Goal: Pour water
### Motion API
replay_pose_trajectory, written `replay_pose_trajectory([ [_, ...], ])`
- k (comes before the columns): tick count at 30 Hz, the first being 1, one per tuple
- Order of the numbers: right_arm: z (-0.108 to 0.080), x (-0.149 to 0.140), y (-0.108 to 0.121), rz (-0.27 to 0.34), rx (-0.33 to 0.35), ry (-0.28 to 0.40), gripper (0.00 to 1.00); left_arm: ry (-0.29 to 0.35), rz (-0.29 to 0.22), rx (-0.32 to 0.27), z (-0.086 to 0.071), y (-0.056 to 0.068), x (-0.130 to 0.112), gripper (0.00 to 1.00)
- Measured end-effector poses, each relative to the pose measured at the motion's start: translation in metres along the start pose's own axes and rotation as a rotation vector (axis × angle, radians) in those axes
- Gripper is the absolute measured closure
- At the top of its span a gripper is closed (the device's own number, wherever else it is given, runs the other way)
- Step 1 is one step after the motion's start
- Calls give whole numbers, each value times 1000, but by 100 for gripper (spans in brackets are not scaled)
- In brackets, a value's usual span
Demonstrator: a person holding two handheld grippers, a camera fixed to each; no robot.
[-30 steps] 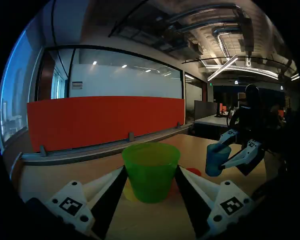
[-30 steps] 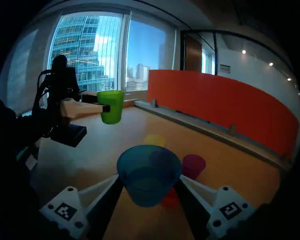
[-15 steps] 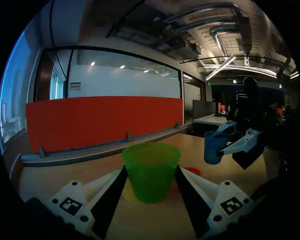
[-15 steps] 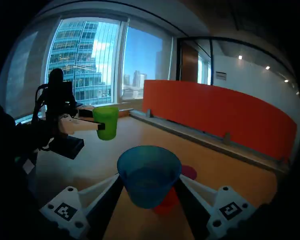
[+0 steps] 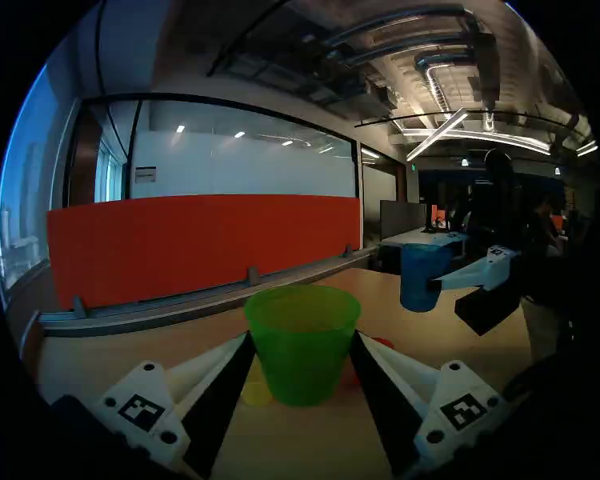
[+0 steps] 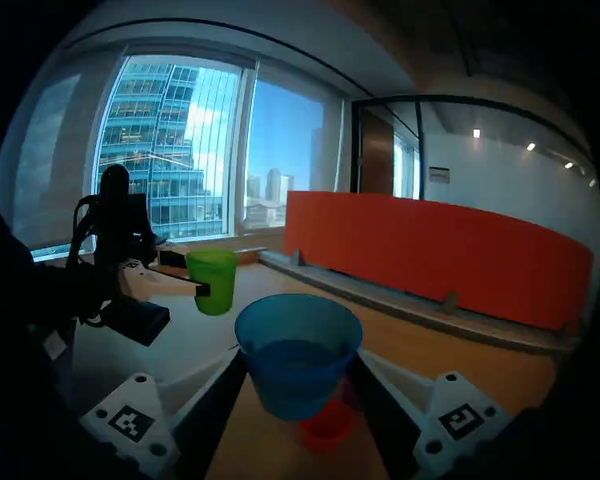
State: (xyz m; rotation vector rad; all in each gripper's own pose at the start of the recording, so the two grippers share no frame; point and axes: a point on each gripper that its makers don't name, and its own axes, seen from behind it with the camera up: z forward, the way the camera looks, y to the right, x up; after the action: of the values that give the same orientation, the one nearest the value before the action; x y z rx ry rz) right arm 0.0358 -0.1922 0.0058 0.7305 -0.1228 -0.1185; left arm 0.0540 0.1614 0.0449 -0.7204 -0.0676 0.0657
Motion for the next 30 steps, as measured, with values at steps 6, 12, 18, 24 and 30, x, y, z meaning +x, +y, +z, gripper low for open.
replay_pose_trajectory([
  [6,1,16,5,7,-7,47,14,0,2,-5,0,2,0,18],
  [12,4,25,8,2,-10,65,14,6,6,-9,-1,4,1,18],
  [18,5,33,9,-16,-8,74,14,7,7,-14,0,7,1,18],
  [24,7,41,12,-39,-5,75,14,7,10,-21,-1,10,1,18],
  [30,9,50,12,-68,1,79,14,8,6,-30,0,14,1,18],
])
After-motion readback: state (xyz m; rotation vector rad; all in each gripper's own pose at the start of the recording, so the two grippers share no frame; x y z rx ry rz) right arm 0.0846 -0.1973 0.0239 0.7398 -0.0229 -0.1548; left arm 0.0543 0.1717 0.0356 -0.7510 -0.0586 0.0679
